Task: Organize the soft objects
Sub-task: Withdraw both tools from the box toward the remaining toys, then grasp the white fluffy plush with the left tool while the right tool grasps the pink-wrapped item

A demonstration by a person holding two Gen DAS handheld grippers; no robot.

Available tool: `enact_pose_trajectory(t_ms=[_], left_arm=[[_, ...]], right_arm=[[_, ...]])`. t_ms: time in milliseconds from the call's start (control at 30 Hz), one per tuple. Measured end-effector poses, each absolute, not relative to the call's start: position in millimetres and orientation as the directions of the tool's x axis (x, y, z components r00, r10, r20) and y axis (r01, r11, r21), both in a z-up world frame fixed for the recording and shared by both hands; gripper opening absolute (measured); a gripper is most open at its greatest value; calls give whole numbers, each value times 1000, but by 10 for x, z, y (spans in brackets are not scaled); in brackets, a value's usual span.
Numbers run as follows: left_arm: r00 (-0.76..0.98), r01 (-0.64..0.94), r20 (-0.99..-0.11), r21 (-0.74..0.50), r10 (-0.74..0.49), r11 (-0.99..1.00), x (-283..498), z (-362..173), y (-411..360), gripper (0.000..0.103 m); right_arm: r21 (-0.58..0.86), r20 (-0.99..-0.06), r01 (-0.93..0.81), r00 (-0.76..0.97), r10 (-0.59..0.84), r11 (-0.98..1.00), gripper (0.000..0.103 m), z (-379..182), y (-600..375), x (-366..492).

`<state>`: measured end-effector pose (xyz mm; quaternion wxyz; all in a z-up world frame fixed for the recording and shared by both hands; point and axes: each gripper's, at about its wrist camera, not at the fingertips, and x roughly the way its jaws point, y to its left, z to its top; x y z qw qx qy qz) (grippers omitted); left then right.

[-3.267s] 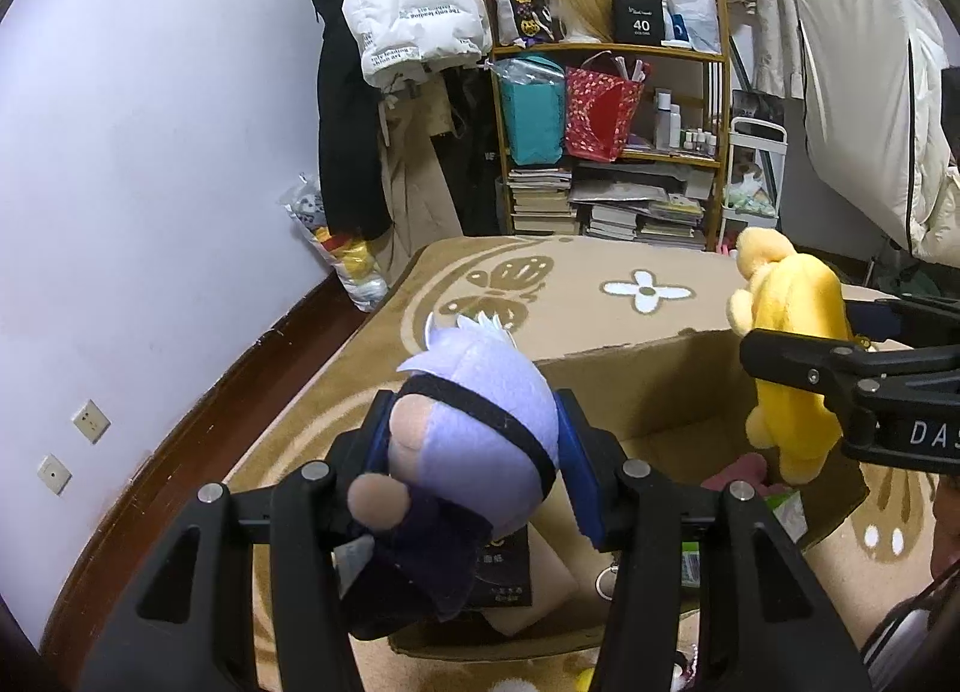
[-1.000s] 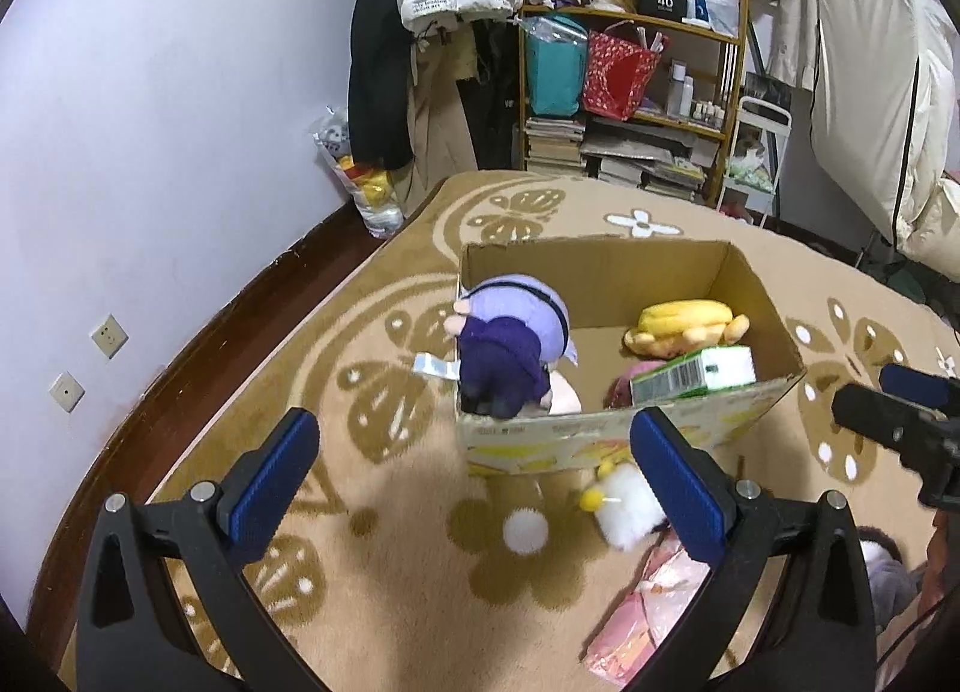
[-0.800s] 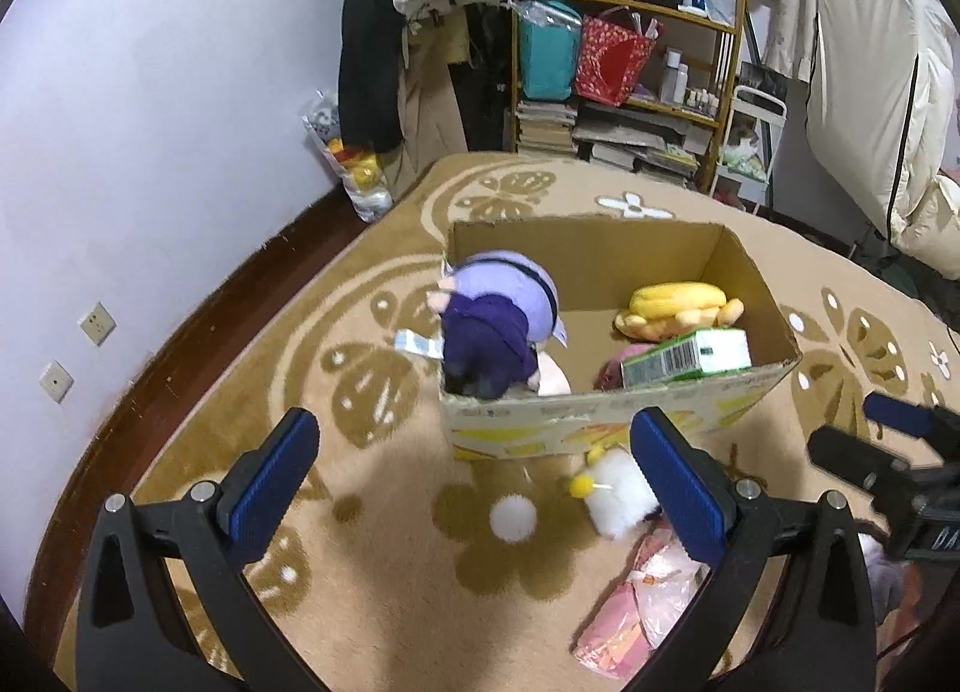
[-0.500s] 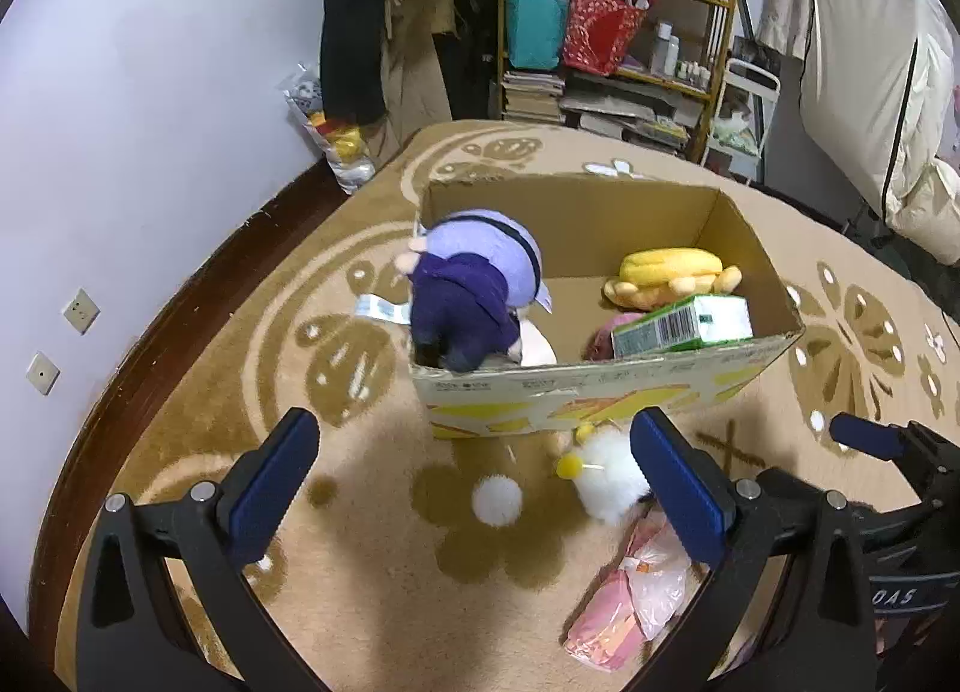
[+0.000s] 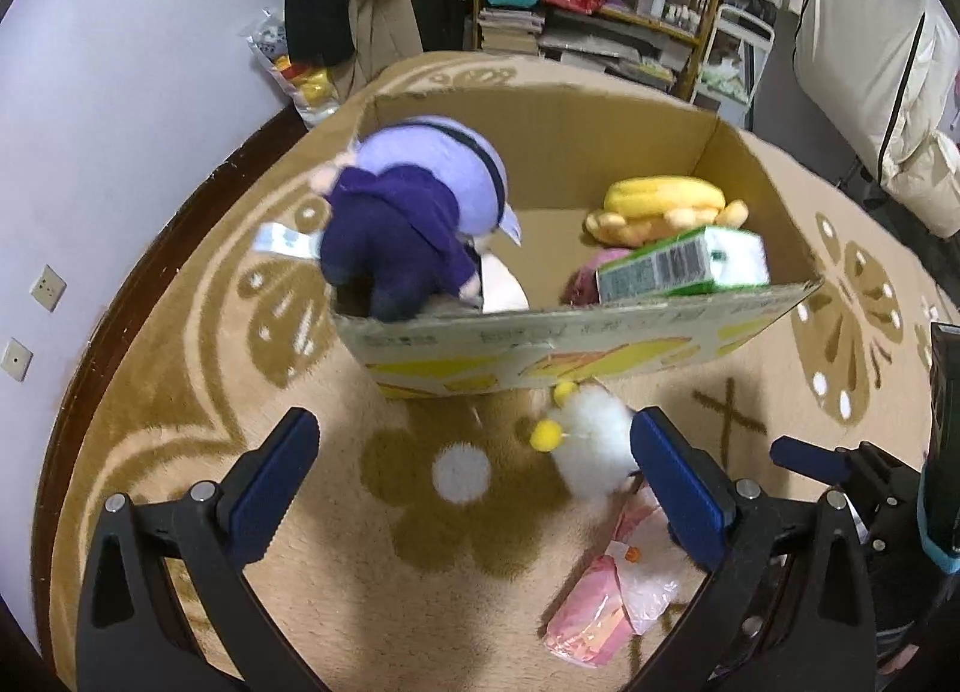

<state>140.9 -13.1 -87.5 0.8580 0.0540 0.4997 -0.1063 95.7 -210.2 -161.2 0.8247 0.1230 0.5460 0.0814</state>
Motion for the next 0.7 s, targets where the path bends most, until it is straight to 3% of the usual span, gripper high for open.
enact_pose_trajectory(t_ms=[33,233,467,700], left_arm=[[472,247,-872,-8,-128,969,1414,-898,-165,103],[441,278,-888,-3,-130,961,1445,-1007,-286,103],[391,276,-910,-27,-138,961,1533,-1152,-302,103],[368,266,-920,-37,-137,963,1616,-1226,-300,103]], right_arm=[[301,-882,-4,378,280,954,103,-1650,-2083,971],[323,-902,-15,298,312,946,75,-1848,-1980,1030],[350,-904,29,273,329,936,72,-2009,-2026,1140],[289,-914,16,301,271,957,51,-2003,-2002,1206]])
